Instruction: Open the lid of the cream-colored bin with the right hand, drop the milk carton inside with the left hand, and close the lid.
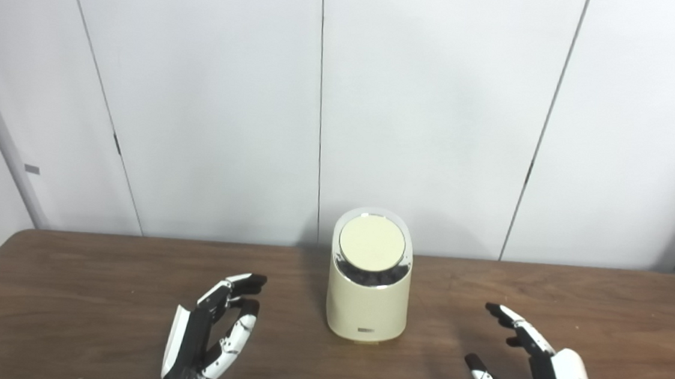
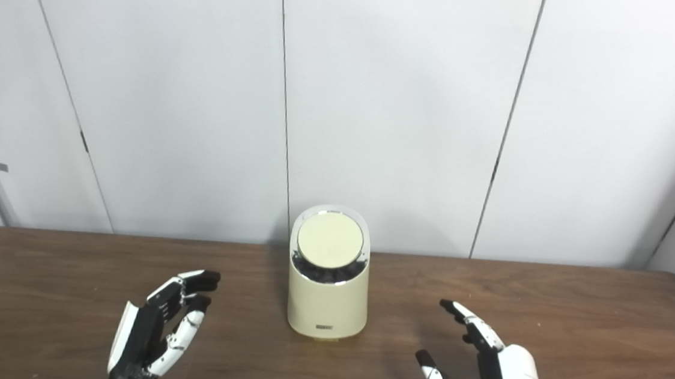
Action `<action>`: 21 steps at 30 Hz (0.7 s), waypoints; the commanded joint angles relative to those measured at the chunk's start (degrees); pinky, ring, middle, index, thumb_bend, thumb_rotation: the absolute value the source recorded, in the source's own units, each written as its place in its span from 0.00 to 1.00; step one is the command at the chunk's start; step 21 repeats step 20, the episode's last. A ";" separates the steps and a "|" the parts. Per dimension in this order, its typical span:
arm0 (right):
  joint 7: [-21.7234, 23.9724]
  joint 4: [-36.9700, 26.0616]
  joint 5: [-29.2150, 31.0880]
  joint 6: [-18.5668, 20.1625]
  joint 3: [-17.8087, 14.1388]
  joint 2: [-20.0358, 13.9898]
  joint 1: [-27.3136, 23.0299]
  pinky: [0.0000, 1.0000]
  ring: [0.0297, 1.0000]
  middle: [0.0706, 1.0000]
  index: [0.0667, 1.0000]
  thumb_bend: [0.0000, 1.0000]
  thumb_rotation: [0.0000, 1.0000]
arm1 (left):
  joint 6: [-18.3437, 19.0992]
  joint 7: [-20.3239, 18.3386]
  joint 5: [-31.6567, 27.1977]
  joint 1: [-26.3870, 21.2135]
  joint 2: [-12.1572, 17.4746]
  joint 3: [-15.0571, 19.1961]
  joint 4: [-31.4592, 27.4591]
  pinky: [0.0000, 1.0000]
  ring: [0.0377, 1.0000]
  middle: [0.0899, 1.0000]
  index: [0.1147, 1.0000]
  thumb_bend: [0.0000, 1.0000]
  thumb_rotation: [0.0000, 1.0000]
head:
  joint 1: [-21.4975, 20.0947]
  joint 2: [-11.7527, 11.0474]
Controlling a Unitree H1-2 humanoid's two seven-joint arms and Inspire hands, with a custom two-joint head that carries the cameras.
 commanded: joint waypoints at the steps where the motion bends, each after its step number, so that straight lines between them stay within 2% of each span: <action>1: -1.56 1.84 2.55 -3.68 -0.97 -0.27 0.45 0.60 0.72 0.74 0.73 0.21 0.33 | -2.00 1.21 0.15 0.35 0.07 0.43 2.08 0.61 0.68 0.68 0.65 0.21 0.44 | 0.04 0.00; 3: -2.03 3.28 4.13 -5.16 -1.57 0.11 0.33 0.59 0.70 0.73 0.71 0.21 0.31 | -2.30 1.30 -0.52 0.25 0.32 0.28 2.52 0.60 0.67 0.66 0.64 0.19 0.42 | 0.17 0.02; 6: -2.61 4.97 4.46 -5.44 -2.09 0.58 0.36 0.58 0.69 0.71 0.69 0.25 0.26 | -2.38 1.44 -0.73 0.51 0.50 0.09 2.51 0.59 0.66 0.65 0.63 0.17 0.40 | 0.24 0.25; 10: -2.27 4.76 4.78 -4.31 -2.16 1.39 0.62 0.58 0.68 0.70 0.67 0.27 0.36 | -1.74 1.36 0.30 1.46 0.08 0.24 1.27 0.57 0.65 0.65 0.63 0.16 0.30 | 0.01 0.67; 14: -1.81 4.15 5.56 -3.41 -2.31 2.09 0.89 0.56 0.68 0.69 0.66 0.27 0.39 | -0.53 1.02 0.78 2.19 0.05 0.18 0.06 0.57 0.65 0.66 0.63 0.19 0.31 | -0.20 1.16; 19: -1.13 3.55 6.10 -2.43 -2.25 2.53 1.05 0.56 0.68 0.69 0.65 0.27 0.39 | -1.24 1.83 3.35 2.11 0.69 0.19 0.65 0.56 0.64 0.65 0.62 0.19 0.24 | -0.56 1.18; 20: -1.14 3.62 5.98 -2.69 -2.05 2.48 1.01 0.56 0.67 0.69 0.65 0.26 0.35 | -1.39 2.21 4.36 1.95 0.94 0.19 1.02 0.55 0.63 0.65 0.62 0.19 0.21 | -0.61 1.16; 21: -1.14 3.62 5.98 -2.69 -2.05 2.48 1.01 0.56 0.67 0.69 0.65 0.26 0.35 | -1.39 2.21 4.36 1.95 0.94 0.19 1.02 0.55 0.63 0.65 0.62 0.19 0.21 | -0.61 1.16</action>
